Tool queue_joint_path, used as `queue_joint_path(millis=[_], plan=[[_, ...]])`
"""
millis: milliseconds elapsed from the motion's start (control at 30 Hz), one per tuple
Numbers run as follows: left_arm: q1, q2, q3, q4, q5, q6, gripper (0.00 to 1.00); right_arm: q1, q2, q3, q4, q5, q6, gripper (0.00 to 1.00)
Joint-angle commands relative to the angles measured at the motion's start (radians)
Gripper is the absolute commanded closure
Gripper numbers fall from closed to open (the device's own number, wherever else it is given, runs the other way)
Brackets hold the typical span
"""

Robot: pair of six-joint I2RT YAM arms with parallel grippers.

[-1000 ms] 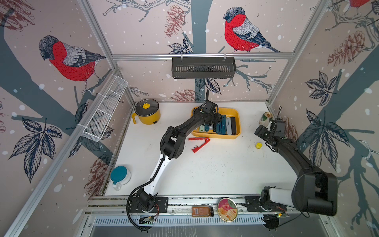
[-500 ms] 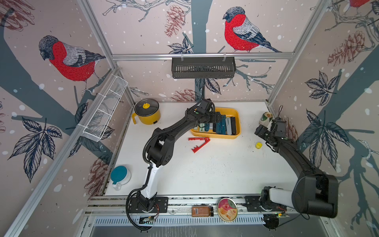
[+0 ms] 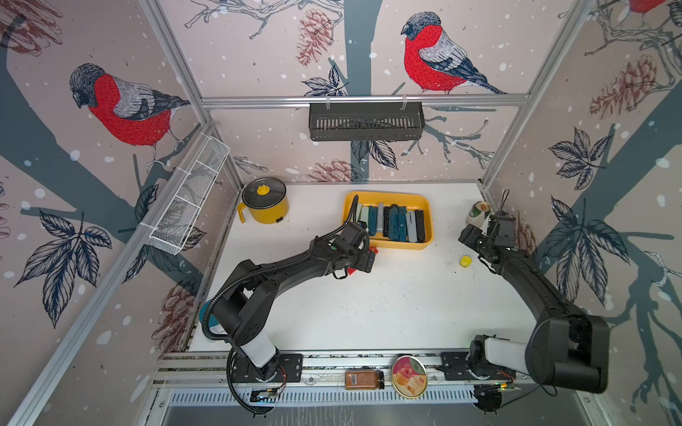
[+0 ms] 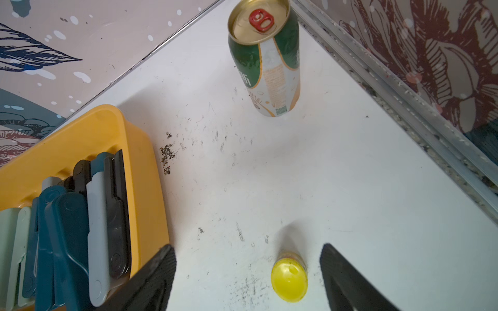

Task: Put the pruning pliers into the storage box
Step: Pick up the pruning pliers from the center of the board.

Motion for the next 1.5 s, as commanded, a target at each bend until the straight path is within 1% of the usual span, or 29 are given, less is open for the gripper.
queue_joint_path(millis=[0,133,200,233,467,600,833,1000,1167,1233,1467], plan=[[-0.018,0.009,-0.028,0.061,-0.033,0.063,0.17,0.001,-0.005,0.002,-0.01,0.012,0.006,0.15],[-0.02,0.073,-0.018,0.035,-0.039,0.065,0.27,0.003,-0.011,-0.002,-0.014,0.016,0.006,0.15],[-0.02,0.091,-0.015,0.039,-0.04,0.077,0.34,0.003,-0.01,-0.002,-0.018,0.021,0.003,0.15],[-0.02,0.1,-0.01,0.037,-0.048,0.081,0.35,0.002,-0.01,-0.002,-0.021,0.025,0.002,0.15],[-0.02,0.164,0.043,0.016,-0.131,0.107,0.35,0.002,-0.01,-0.003,-0.028,0.03,0.001,0.15],[-0.02,0.15,0.047,0.027,-0.129,0.113,0.35,0.002,-0.036,-0.009,-0.028,0.036,0.0,0.15],[-0.02,0.125,0.047,0.036,-0.129,0.135,0.35,0.001,-0.03,-0.01,-0.03,0.035,0.006,0.15],[-0.02,0.157,0.06,0.054,-0.144,0.142,0.35,0.001,-0.033,-0.012,-0.031,0.041,0.006,0.15],[-0.02,0.174,0.067,0.076,-0.127,0.151,0.35,0.002,-0.029,-0.005,-0.035,0.041,0.003,0.15],[-0.02,0.183,0.072,0.083,-0.143,0.159,0.35,0.001,-0.026,-0.005,-0.033,0.039,0.004,0.15],[-0.02,0.228,0.106,0.075,-0.148,0.178,0.36,0.001,-0.024,0.004,-0.041,0.043,-0.002,0.15]])
